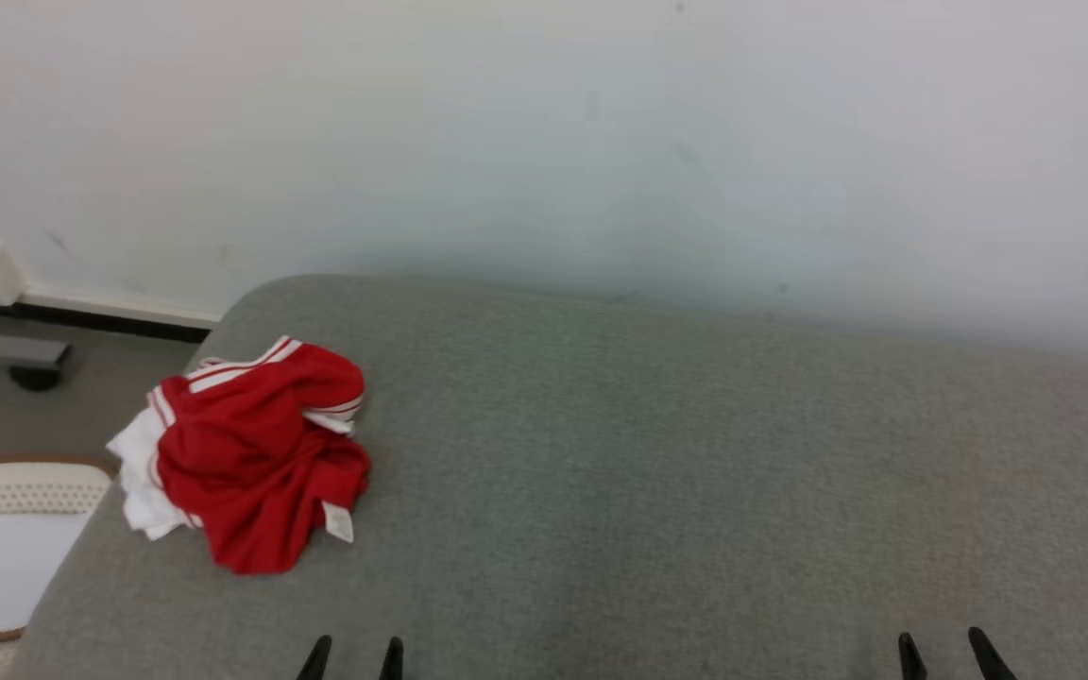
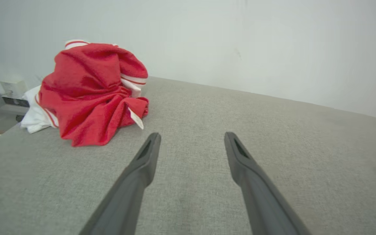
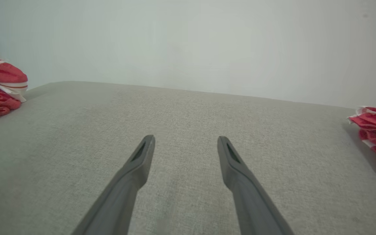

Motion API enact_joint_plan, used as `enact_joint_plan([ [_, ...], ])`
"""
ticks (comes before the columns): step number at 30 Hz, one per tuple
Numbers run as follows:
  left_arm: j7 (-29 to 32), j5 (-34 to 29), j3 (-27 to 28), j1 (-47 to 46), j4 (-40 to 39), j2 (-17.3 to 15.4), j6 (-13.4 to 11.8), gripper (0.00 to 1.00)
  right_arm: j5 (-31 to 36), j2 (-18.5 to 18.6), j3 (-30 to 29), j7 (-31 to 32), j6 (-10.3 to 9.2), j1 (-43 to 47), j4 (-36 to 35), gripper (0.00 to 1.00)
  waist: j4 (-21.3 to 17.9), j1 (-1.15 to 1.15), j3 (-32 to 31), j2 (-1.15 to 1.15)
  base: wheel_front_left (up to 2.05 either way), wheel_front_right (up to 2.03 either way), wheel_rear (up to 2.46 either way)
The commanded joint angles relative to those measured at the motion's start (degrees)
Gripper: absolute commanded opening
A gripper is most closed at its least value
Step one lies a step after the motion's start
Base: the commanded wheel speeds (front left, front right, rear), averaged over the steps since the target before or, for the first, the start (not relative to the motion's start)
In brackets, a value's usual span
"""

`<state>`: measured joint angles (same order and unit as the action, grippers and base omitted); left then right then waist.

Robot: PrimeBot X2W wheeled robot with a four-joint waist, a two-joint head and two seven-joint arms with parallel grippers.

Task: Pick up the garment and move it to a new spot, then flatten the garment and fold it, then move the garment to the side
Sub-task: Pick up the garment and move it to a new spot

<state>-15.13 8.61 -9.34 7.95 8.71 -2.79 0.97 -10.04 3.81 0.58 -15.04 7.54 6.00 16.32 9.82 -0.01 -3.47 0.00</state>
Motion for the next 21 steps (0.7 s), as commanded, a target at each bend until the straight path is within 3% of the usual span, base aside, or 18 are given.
enact_joint_plan([
  [1,0.0,-0.4,0.5,1.1,0.2,-0.2,0.1,1.0,-0.3,-0.1,1.0,-0.2,-0.12,-0.2,0.4,1.0,4.7,0.01,-0.6,0.0,0.0,0.0,0.0],
  [9,0.0,-1.2,2.0,2.5,-0.3,-0.2,0.8,1.0,-1.0,-0.5,3.3,-0.2,-0.12,-1.0,1.1,1.0,9.4,0.01,-0.3,0.0,0.0,0.0,0.0],
  [21,0.0,0.7,6.1,-2.4,-1.4,-0.3,1.4,1.0,-0.8,1.0,3.6,-0.2,-0.12,-1.9,0.4,1.0,7.9,0.01,3.2,0.0,0.0,0.0,0.0],
])
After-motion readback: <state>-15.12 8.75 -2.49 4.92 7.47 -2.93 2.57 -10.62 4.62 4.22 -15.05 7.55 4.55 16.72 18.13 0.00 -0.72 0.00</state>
